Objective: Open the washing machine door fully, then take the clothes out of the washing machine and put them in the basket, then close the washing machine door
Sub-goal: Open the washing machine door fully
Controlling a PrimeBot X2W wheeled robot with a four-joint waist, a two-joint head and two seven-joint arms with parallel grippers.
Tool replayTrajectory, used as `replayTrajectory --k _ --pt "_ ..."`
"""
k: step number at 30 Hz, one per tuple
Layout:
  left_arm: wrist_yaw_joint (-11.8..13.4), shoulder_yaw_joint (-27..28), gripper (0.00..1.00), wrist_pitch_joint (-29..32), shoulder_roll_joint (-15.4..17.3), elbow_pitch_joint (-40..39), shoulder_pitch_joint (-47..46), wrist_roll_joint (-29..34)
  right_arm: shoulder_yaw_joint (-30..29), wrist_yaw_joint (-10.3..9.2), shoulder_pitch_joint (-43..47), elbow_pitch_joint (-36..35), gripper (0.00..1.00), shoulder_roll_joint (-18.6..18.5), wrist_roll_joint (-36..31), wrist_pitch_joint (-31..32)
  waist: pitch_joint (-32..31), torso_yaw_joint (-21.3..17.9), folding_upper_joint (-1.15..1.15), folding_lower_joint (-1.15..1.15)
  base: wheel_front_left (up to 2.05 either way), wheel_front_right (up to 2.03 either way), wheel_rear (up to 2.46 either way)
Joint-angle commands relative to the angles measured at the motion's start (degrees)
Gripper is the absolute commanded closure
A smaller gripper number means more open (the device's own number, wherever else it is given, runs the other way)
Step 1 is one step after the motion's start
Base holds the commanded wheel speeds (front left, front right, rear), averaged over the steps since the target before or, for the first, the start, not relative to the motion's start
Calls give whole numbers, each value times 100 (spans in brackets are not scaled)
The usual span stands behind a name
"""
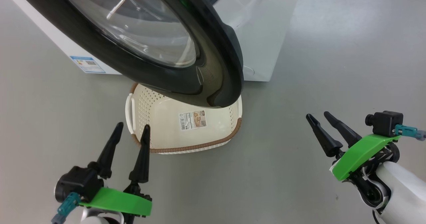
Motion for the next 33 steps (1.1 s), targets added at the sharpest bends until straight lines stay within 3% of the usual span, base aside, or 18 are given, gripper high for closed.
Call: replayTrajectory --k 1,3,7,21,28,33 --pt "-30 251 0 -69 81 -81 78 57 2 44 212 -23 0 -53 -239 -127 -21 -33 0 0 0 0 0" --pt "-31 292 0 -69 81 -60 98 73 -136 44 252 21 0 -4 -504 -155 -31 -57 0 0 0 0 0" --pt "-31 358 0 -69 81 -28 132 103 -997 44 466 -158 0 220 -1275 -162 -47 -99 0 0 0 0 0" --pt "-31 402 0 -69 81 1 141 113 -3687 44 1818 -1562 0 1503 -4308 -164 -69 -58 0 0 0 0 0" --pt "-9 404 0 -69 81 -38 152 145 -4420 44 2241 -2312 0 1931 -5070 -164 -88 -17 0 0 0 0 0" --pt "-4 391 0 -69 81 -46 180 145 -4673 44 2455 -2435 0 2078 -5339 -164 -114 -6 0 0 0 0 0"
